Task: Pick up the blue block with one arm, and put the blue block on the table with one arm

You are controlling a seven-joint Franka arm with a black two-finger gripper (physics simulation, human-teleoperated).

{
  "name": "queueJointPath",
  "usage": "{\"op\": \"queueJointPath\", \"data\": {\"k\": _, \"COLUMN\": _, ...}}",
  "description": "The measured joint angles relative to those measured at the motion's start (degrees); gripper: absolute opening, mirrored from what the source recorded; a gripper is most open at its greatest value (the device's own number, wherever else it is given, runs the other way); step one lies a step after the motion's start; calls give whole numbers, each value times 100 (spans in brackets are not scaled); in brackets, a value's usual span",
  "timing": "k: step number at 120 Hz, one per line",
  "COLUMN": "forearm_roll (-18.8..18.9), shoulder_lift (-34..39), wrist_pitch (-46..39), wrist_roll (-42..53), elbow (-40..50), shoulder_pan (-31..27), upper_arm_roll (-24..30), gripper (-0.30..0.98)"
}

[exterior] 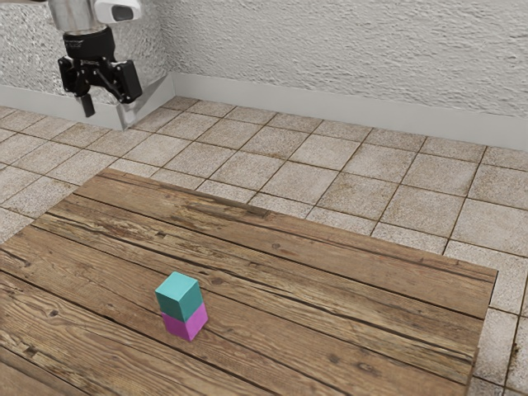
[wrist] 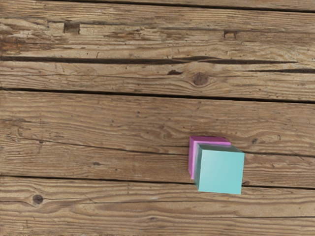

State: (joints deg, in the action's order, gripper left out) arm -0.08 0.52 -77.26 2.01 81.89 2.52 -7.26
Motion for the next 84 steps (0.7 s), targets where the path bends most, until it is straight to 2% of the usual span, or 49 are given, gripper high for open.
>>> {"op": "queueJointPath", "data": {"k": 14, "forearm_roll": -13, "shoulder_lift": -31, "wrist_pitch": 8, "wrist_roll": 14, "elbow": -3, "shoulder_pan": -415, "upper_arm_roll": 300, "gripper": 69}}
{"op": "queueJointPath", "data": {"k": 50, "forearm_roll": -24, "shoulder_lift": -35, "wrist_pitch": 18, "wrist_roll": 44, "elbow": -11, "shoulder_pan": -761, "upper_arm_roll": 371, "gripper": 69}}
{"op": "queueJointPath", "data": {"k": 69, "forearm_roll": 30, "shoulder_lift": 115, "wrist_pitch": 250, "wrist_roll": 43, "elbow": -1406, "shoulder_pan": -1129, "upper_arm_roll": 721, "gripper": 69}}
{"op": "queueJointPath", "data": {"k": 84, "forearm_roll": 6, "shoulder_lift": 8, "wrist_pitch": 356, "wrist_roll": 13, "elbow": -1680, "shoulder_pan": -978, "upper_arm_roll": 1009, "gripper": 69}}
